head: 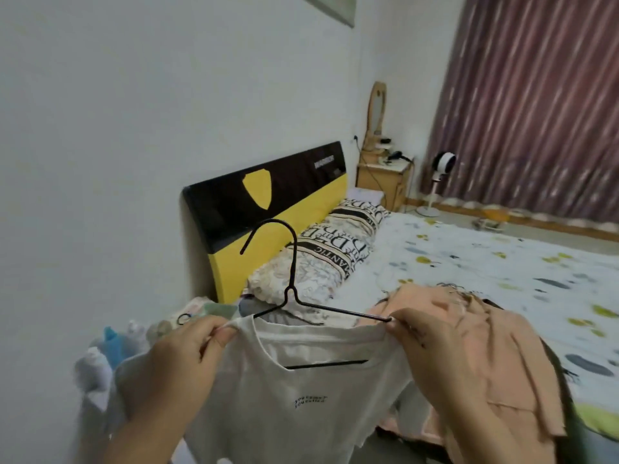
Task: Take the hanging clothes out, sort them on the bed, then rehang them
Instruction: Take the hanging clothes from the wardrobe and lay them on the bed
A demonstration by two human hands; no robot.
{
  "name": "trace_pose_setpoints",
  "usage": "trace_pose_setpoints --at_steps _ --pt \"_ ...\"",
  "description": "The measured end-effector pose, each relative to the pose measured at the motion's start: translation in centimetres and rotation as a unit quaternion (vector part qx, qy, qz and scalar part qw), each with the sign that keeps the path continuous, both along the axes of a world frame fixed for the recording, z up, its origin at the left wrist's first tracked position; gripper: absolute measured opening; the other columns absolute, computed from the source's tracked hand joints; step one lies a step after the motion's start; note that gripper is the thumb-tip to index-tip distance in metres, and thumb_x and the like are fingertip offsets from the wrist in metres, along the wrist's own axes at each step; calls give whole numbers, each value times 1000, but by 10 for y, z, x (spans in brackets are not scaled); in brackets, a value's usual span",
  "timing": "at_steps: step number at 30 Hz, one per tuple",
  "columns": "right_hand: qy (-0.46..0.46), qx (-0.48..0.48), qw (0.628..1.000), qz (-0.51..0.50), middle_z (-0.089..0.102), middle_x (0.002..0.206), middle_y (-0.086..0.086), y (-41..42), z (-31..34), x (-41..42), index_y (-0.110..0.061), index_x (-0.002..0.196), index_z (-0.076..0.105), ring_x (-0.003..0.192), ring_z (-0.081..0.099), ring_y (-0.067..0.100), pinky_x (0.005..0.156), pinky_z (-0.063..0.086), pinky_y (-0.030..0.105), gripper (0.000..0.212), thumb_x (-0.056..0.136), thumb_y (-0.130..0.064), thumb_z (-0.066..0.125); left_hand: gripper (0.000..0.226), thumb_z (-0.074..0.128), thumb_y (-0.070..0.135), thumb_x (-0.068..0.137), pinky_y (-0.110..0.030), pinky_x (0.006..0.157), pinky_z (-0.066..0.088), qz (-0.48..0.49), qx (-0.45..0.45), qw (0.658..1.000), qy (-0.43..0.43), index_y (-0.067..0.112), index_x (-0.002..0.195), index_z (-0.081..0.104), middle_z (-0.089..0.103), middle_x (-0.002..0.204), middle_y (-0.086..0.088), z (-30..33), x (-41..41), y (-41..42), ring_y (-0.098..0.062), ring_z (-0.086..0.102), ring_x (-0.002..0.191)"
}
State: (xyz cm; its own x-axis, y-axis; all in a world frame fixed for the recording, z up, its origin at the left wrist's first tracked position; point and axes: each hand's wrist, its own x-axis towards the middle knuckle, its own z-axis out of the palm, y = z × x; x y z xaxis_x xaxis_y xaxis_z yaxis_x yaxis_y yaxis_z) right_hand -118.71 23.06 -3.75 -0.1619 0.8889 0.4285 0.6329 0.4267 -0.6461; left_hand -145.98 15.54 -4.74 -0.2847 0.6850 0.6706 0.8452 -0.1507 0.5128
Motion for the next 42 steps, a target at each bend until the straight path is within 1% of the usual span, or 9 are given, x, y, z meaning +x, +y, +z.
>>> trace_pose_setpoints --at_steps 2,4,6,12,20,25,31,35,42 --pt "0 25 998 -52 53 57 -13 1 -4 31 -31 62 53 61 50 0 60 35 12 34 87 -10 61 18 59 42 76 -5 58 36 -51 -4 999 7 25 74 61 59 73 8 -3 25 22 -8 51 66" --pt "-15 26 995 -98 45 52 -15 1 -4 62 -37 58 42 59 47 -4 58 34 9 43 88 -12 60 12 73 32 75 -6 52 36 -85 -21 996 15 24 70 66 47 50 13 -6 53 42 -1 51 57" --pt "-12 25 991 -132 43 52 -13 4 -6 94 -34 58 43 61 48 -1 59 35 10 43 86 -7 63 7 74 23 76 -6 55 37 -111 -31 993 21 18 72 70 49 56 25 -14 78 67 7 52 60" --pt "-14 19 972 -235 57 56 -3 24 -25 198 -13 64 61 60 53 16 56 37 22 20 82 -6 67 40 42 49 77 -29 61 41 -186 -59 980 35 19 71 68 66 67 10 -32 158 137 -9 54 63" --pt "-34 27 961 -274 50 48 -18 66 -35 279 -23 66 64 50 47 8 53 37 25 21 80 -9 72 13 66 16 83 -30 56 41 -187 -114 976 -12 14 71 63 59 66 5 -55 252 202 -21 54 66" --pt "19 -46 970 -238 65 71 -13 106 -36 299 -39 73 58 76 61 16 75 45 38 30 94 -18 53 14 65 18 84 -31 56 41 -176 -146 973 -34 19 71 62 51 62 9 -68 276 253 -22 52 65" --pt "9 -72 968 -238 59 87 -31 176 -52 307 -18 98 73 90 59 7 77 39 9 32 89 2 49 20 70 11 80 -33 55 41 -178 -168 968 -58 24 70 58 50 58 8 -81 283 332 -27 52 63" --pt "-29 -81 964 -253 60 79 -24 234 -63 302 -16 94 71 84 63 14 77 47 30 17 87 -5 61 19 71 10 79 -28 52 34 -189 -171 966 -52 20 65 62 51 59 7 -90 283 396 -24 51 64" --pt "-35 -144 937 -316 68 86 2 329 -86 300 -11 94 67 89 62 23 70 41 31 9 89 -10 60 9 66 13 83 -29 58 33 -211 -206 954 -47 13 74 66 53 68 9 -115 294 504 -20 50 72"
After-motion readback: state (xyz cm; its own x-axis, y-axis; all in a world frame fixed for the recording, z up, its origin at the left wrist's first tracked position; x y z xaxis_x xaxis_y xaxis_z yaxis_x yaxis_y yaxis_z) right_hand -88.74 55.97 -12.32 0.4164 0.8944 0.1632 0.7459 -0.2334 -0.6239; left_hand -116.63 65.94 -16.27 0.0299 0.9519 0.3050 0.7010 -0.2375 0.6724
